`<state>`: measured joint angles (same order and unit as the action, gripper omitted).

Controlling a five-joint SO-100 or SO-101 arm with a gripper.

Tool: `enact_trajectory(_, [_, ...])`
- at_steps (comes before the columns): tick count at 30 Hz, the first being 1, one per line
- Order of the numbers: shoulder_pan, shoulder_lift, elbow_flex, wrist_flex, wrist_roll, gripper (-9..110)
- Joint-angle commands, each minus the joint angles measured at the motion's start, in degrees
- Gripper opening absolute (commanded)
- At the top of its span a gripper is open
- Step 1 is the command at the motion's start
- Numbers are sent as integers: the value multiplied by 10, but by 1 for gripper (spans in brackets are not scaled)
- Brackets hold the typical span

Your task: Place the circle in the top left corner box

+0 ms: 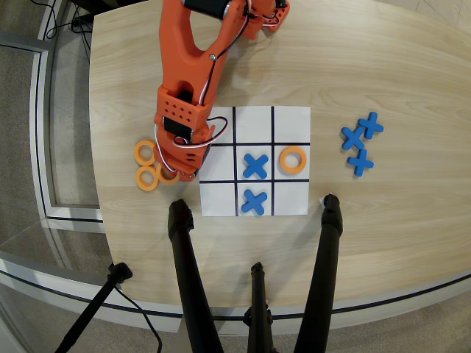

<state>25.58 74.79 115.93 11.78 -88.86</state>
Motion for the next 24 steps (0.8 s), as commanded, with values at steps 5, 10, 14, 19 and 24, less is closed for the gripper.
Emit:
enact_trajectory(5, [-9,68,8,-3,36,0])
enact_trajectory(10, [-11,134,8,1,59,0])
enact_trajectory(14, [-15,192,28,1,59,0])
enact_trajectory(19, [-34,270,73,2,59,0])
enact_trajectory(24, [-83,345,145,2,56,0])
